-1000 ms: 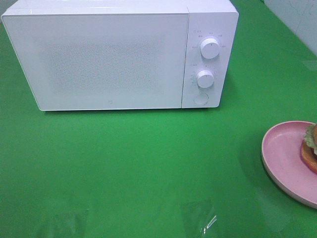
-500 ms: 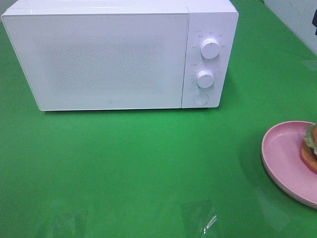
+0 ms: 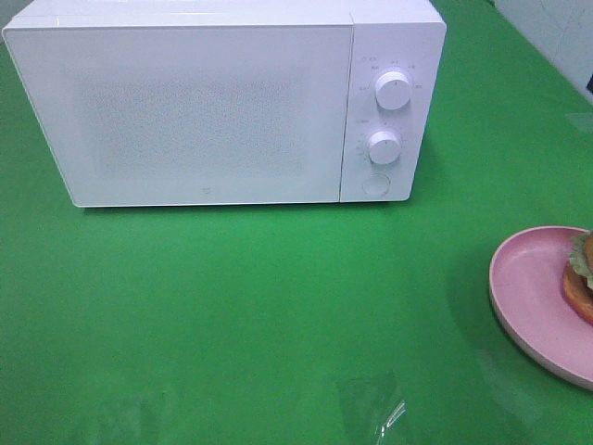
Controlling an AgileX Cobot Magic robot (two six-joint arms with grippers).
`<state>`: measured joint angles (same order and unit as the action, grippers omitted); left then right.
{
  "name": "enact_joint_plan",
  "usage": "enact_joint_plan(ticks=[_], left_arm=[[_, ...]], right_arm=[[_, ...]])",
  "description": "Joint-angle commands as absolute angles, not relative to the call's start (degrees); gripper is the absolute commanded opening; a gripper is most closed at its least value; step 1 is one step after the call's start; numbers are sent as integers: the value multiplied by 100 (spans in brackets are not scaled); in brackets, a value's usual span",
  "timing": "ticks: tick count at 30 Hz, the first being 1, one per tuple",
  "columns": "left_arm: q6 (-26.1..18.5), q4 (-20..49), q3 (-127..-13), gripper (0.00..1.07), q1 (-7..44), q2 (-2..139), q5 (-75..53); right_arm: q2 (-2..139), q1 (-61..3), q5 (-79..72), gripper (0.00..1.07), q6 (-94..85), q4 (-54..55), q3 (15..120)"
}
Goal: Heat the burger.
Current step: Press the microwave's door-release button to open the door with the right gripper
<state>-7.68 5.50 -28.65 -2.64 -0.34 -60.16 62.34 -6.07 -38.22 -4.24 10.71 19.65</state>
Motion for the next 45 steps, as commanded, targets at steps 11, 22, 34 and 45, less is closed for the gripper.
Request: enact_joint_plan(ticks=[11,22,34,45], left_arm=[[-751,561,-2842,98,-258,-132,-5942],[-751,561,-2842,98,-258,-132,-5942],[-751,561,-2842,98,-258,-132,-5942],[-751,561,-2842,98,-258,-132,-5942]], right_arm=[[7420,-2722,-5707,62,-2521,3083,1942],[8474,-4039,-6595,68,-2630,4383,2126],[9270,-5151,-6818,78,-3197,5294,2573],[9500,-5351,-6749,76,-3088,5369,2676]])
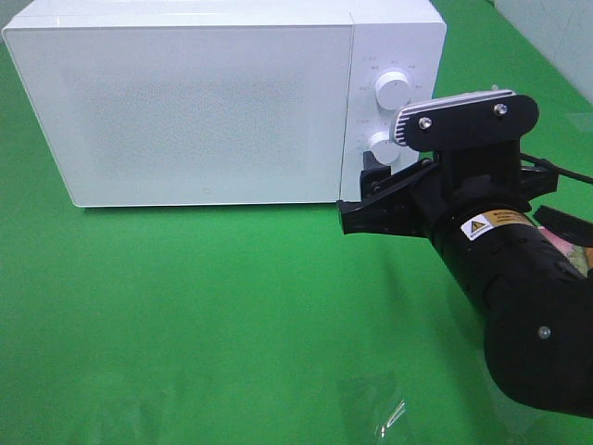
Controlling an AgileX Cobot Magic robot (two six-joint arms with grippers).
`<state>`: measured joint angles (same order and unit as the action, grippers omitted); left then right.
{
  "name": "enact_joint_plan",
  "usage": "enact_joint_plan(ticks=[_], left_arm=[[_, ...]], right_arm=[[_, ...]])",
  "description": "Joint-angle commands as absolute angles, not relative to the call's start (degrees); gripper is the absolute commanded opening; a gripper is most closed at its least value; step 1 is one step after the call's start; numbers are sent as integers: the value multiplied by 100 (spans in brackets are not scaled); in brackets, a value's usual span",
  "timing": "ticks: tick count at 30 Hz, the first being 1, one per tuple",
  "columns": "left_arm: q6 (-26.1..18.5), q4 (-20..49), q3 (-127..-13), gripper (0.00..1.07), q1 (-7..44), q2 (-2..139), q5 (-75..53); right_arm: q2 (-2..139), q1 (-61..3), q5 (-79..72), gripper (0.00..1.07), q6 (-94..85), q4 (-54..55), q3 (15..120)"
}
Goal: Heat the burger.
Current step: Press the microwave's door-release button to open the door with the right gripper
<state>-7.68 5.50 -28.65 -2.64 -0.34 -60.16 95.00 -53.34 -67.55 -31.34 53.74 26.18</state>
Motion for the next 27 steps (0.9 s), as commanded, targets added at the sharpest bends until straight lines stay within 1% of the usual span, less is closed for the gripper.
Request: enact_joint_plan(ticks=[1,3,4,5,6,7,8,9,10,11,12,13,14,15,16,17,18,19,20,21,22,23,24,25,26,27], left_arm=[[-751,561,-2842,98,-258,-132,-5942],[-751,561,-2842,98,-258,-132,-5942],[-751,561,-2842,98,-258,-132,-5942],[-751,561,-2842,98,-258,-132,-5942],[-751,561,-2842,98,-258,-132,-5942],[-751,561,-2842,98,-258,-132,-5942],[-751,561,-2842,98,-258,-132,-5942],[-751,561,-2842,98,-258,-132,-5942],[-751,561,-2842,98,-258,-132,-5942],[-751,561,-2842,98,-258,-132,-5942],[-751,561,-2842,98,-258,-132,-5942],[-751,561,-2842,98,-258,-132,-5942],[-751,561,-2842,98,-258,-132,-5942],[-751,561,-2842,98,-258,-132,-5942],[-751,561,-2842,98,-258,-132,-5942],[-751,561,-2842,98,-258,-132,-5942],[-751,561,-2842,98,-258,-132,-5942],[-751,561,-2842,98,-258,-132,-5942],[-751,561,-2842,98,-258,-132,-5942],[-751,561,-2842,98,-258,-132,-5942],[-751,561,-2842,98,-258,-132,-5942],[-751,561,-2842,98,-258,-132,-5942],[-751,561,-2842,98,-258,-132,-5942],[-751,561,-2842,98,-258,-132,-5942],[-751,561,-2842,98,-258,-132,-5942],[-751,561,-2842,98,-258,-132,-5942]], right_arm=[[9500,-5351,-6749,76,-3088,5369,2676],[9500,-5351,-6709,76,-2744,5369,2676],[9500,-5351,-6635,76,-2177,5346,2676],[9500,-5351,-6635,76,-2177,5346,2676],[9500,-5351,-6572,76,-1329,5329,2676],[9500,-5351,-6572,76,-1329,5329,2676],[9500,-5351,-6520,74,-481,5300,2676],[9500,-5351,-6520,74,-481,5300,2676],[9500,-5351,-6492,73,372,5288,2676],[9500,-5351,-6492,73,372,5288,2676],[9500,-5351,-6480,69,848,5277,2676],[9500,-5351,-6452,64,1811,5202,2676],[9500,-5351,-6452,64,1811,5202,2676],[9500,-5351,-6452,57,2779,5151,2676],[9500,-5351,-6452,57,2779,5151,2676],[9500,-5351,-6452,49,3650,5151,2676],[9500,-5351,-6452,49,3650,5151,2676],[9500,-5351,-6452,41,4486,5157,2676],[9500,-5351,-6452,41,4486,5157,2676],[9500,-5351,-6452,32,5340,5168,2676],[9500,-5351,-6452,32,5340,5168,2676],[9500,-5351,-6452,23,5993,5174,2676],[9500,-5351,-6452,23,5993,5174,2676],[9500,-5351,-6400,15,6503,5174,2676],[9500,-5351,-6400,15,6503,5174,2676],[9500,-5346,-6262,7,6801,5174,2676]])
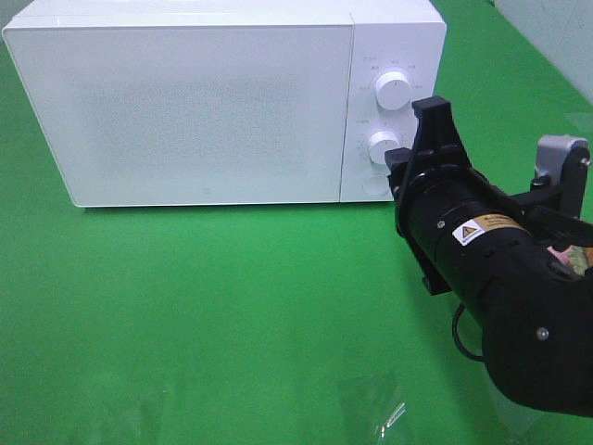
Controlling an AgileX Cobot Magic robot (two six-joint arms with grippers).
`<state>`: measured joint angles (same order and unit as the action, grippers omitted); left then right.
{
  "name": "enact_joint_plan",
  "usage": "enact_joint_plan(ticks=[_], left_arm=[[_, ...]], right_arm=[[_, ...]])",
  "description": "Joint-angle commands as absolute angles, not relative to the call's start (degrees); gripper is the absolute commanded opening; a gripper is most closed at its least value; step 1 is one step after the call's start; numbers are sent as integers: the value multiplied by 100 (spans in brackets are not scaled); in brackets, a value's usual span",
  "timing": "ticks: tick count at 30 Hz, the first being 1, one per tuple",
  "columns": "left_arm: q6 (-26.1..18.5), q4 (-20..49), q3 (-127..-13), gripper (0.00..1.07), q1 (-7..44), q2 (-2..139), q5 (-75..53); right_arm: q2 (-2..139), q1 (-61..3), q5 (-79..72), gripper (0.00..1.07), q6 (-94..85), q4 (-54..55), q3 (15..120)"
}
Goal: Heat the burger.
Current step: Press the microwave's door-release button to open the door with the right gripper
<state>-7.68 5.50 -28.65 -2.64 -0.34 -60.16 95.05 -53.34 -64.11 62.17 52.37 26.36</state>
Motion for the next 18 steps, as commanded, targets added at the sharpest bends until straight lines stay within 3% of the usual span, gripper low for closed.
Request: enact_joint_plan(ticks=[1,12,18], left_arm=[[-751,561,-2842,98,-258,-132,-5942],[-751,561,-2842,98,-258,-132,-5942],[-751,561,-2842,98,-258,-132,-5942]], right_arm=[[9500,-5346,-6079,0,6944,5174,2676],[9591,-5329,-5919,0,7013,5357,2681],[10170,-4819,-5701,0,7649,4824,2704]])
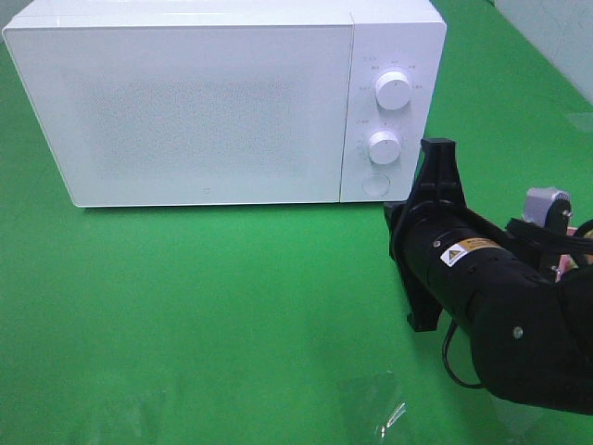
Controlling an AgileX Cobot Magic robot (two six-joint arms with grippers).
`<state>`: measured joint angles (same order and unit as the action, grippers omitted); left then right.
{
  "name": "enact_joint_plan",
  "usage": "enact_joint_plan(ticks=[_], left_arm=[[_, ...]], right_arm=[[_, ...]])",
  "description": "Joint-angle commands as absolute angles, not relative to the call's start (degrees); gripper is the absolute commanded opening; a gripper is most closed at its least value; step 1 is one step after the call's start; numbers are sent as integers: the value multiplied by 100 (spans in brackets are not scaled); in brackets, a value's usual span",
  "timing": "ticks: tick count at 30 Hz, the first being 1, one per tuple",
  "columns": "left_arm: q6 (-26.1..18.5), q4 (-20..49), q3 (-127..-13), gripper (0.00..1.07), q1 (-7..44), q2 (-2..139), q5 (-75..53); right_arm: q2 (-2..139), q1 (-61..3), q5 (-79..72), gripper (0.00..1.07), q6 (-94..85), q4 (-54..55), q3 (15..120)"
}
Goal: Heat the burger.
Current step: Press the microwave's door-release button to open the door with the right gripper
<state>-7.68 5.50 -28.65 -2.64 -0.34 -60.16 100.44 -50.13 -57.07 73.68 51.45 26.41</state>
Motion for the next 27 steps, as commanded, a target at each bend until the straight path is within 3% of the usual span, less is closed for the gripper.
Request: enact_joint_plan(ticks=[1,4,27], left_arm=[[-751,561,-2842,98,-258,-132,-5942],[-751,561,-2842,98,-258,-132,-5942],[-751,561,-2842,98,-258,-132,-5942]], right_arm=[[10170,-4819,-5701,0,7649,4824,2704],[10422,-4521,-5655,0,7844,4240,2893],[11597,-3363,-5059,0,8147,3209,4148]])
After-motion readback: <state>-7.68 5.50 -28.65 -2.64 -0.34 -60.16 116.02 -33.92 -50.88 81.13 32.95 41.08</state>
